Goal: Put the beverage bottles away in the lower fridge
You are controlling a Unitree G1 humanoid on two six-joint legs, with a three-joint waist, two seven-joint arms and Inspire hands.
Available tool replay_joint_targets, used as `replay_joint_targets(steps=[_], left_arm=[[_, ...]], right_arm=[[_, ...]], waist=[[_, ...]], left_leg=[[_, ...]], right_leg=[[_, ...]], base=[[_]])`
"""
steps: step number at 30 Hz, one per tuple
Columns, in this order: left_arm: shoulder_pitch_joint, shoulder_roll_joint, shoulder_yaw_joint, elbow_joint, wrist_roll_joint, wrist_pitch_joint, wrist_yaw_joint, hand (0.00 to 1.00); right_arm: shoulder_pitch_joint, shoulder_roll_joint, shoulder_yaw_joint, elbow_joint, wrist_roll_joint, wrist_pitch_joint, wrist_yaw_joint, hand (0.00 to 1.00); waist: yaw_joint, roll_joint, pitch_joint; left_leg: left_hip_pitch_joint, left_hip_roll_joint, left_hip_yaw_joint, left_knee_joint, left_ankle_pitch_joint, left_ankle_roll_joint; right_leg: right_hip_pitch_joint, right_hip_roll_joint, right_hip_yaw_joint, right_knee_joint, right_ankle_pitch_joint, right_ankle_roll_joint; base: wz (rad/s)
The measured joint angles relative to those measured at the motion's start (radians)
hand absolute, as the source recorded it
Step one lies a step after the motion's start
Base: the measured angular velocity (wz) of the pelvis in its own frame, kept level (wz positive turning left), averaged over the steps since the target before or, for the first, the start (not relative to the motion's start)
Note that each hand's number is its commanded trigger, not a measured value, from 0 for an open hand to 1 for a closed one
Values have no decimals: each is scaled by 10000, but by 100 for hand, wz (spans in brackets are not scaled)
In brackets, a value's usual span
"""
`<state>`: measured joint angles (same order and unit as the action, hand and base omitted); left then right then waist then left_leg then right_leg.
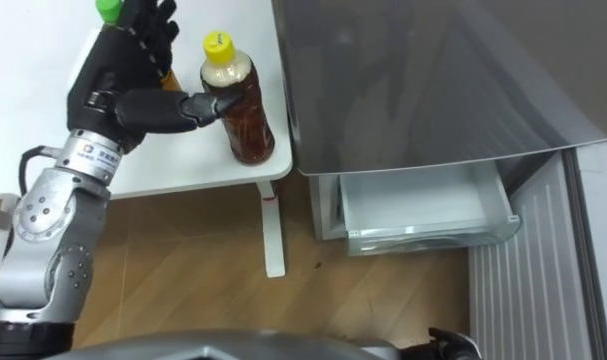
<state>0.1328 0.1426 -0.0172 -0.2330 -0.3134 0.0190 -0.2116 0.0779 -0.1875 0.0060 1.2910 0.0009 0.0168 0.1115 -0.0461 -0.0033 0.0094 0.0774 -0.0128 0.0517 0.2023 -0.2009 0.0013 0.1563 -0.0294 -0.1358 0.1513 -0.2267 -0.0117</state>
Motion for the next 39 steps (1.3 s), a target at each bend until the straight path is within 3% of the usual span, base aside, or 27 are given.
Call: replay_joint_targets(steps=[22, 27, 35, 39], left_arm=[[-3, 55, -283, 723, 20, 71, -148, 0], [-13, 55, -282, 824, 24, 70, -147, 0], [-142, 57, -229, 1160, 23, 71, -119, 0], [-215, 64, -233, 1167, 25, 71, -92, 0]], right_arm=[[-29, -27, 109, -131, -160, -75, 1, 0], [-28, -87, 110, -151, -164, -163, -2, 0], [26, -137, 108, -27, -1187, -128, 3, 0], [24, -114, 117, -22, -2111, 93, 11, 0]], waist=[[-35, 125, -62], [-60, 133, 84], [-187, 153, 75], [-319, 155, 73]], left_leg=[[67, 16, 29, 7, 0, 0], [110, 21, 45, 3, 0, 0], [112, 18, 153, 6, 1, 1], [136, 18, 201, -6, 1, 1]], right_leg=[[29, 8, 28, 65, 8, -12], [20, 7, 103, 146, 5, -7], [-1, 0, 191, 146, -4, 5], [-7, -2, 242, 147, -5, 8]], base=[[0], [0], [-2], [-4]])
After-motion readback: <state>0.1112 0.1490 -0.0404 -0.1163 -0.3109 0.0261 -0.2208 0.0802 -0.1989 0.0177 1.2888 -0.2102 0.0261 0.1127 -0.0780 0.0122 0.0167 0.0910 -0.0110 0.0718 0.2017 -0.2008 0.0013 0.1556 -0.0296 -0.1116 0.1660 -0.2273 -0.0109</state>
